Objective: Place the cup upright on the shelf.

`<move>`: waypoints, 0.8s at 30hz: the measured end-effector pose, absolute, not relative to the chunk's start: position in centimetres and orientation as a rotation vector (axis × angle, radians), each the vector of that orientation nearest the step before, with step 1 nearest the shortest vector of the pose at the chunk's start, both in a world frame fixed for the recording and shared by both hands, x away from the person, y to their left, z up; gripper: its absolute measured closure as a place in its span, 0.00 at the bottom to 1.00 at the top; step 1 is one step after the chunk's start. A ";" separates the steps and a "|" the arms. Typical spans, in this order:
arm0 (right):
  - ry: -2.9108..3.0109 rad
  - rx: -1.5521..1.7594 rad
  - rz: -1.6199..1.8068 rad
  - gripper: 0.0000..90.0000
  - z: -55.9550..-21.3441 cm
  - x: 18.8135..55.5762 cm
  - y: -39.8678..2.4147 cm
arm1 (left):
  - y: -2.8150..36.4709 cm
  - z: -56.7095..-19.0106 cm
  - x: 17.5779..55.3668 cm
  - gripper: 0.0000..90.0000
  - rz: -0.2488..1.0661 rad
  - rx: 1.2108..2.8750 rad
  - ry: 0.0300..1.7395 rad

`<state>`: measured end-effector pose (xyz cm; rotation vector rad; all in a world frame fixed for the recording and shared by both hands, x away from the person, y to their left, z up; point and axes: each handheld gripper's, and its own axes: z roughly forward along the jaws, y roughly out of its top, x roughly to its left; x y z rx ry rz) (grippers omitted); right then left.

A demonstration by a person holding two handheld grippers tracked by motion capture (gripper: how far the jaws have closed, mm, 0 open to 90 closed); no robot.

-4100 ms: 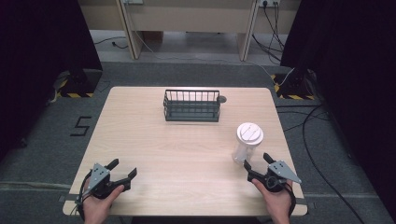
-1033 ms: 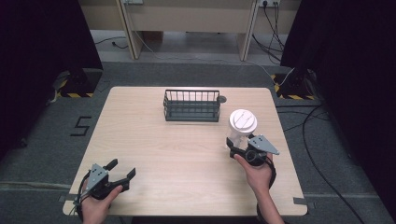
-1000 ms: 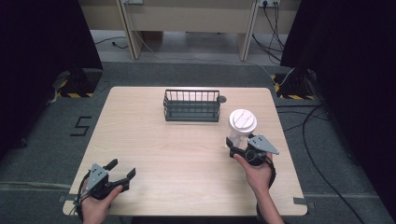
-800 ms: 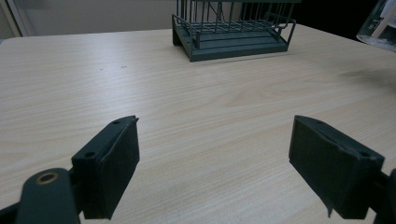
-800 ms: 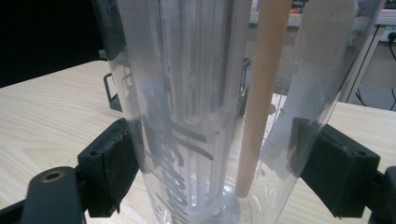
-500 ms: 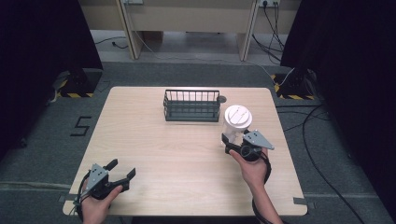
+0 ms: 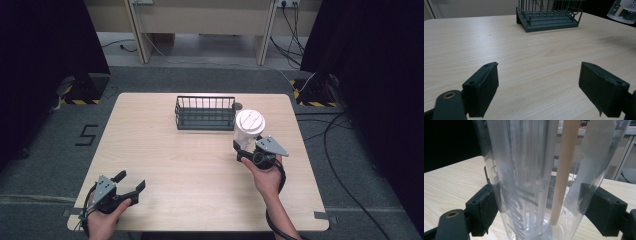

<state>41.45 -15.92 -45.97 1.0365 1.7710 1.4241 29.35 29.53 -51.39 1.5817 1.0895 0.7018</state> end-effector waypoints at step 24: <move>1.778 1.019 1.456 0.21 -44.8 43.1 -13.8 | 29.6 -51.4 29.4 0.17 0.699 1.580 1.090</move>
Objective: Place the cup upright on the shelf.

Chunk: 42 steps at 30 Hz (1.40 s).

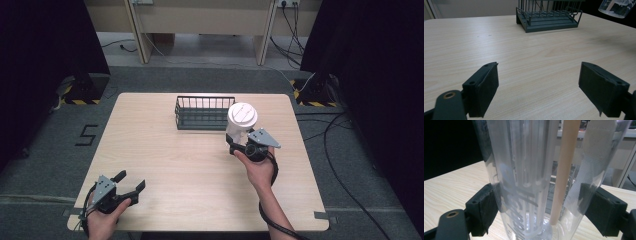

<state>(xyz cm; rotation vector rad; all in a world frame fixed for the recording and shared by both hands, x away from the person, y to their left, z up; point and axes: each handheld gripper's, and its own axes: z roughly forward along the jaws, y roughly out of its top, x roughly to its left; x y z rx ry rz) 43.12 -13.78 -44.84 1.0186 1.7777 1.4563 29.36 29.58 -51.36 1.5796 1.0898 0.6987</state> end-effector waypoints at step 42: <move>1.767 1.020 1.473 0.21 -43.0 46.2 -12.2 | 29.5 -51.4 29.6 0.18 0.689 1.574 1.093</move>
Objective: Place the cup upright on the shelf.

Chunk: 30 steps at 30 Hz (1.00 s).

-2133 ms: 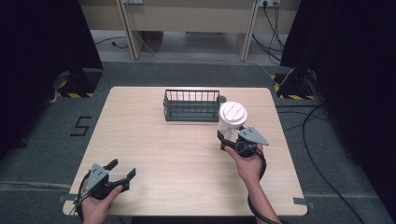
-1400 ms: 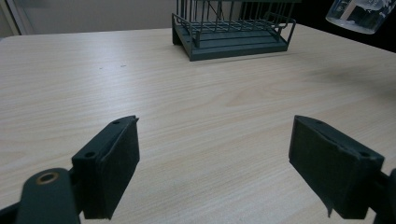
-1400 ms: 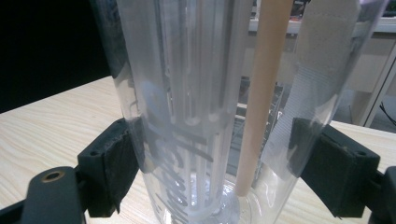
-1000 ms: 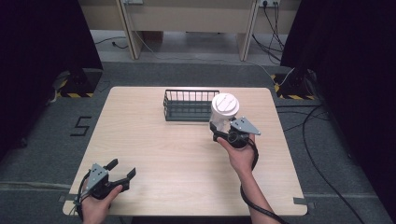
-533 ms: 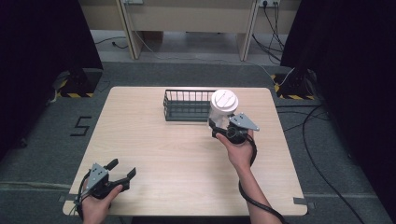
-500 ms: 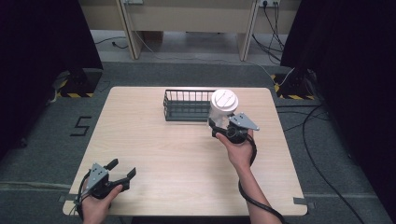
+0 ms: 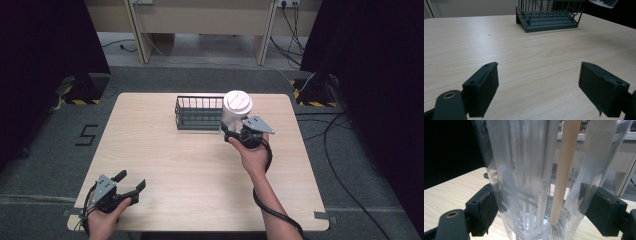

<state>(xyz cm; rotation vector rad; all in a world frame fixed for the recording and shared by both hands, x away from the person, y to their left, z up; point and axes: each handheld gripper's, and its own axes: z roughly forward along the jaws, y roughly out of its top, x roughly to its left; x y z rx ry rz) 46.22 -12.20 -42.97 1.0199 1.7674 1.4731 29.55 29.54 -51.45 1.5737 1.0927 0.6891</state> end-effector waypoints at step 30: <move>1.759 1.028 1.468 0.21 -41.9 48.0 -11.7 | 29.5 -51.4 29.6 0.18 0.686 1.575 1.091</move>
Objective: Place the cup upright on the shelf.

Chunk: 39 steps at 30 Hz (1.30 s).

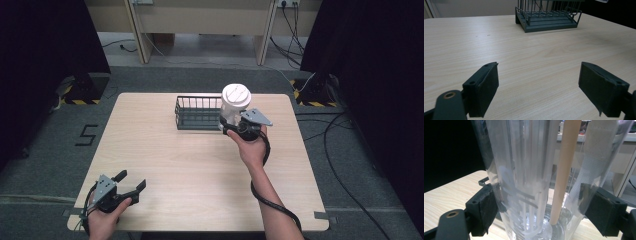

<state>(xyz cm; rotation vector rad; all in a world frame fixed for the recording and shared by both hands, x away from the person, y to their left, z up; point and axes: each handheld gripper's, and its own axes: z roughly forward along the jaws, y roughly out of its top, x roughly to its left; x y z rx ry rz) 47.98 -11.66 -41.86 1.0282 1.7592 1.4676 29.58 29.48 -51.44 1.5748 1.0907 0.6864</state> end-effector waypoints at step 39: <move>1.763 1.034 1.458 0.21 -40.5 50.6 -10.5 | 29.4 -51.5 29.7 0.18 0.684 1.575 1.087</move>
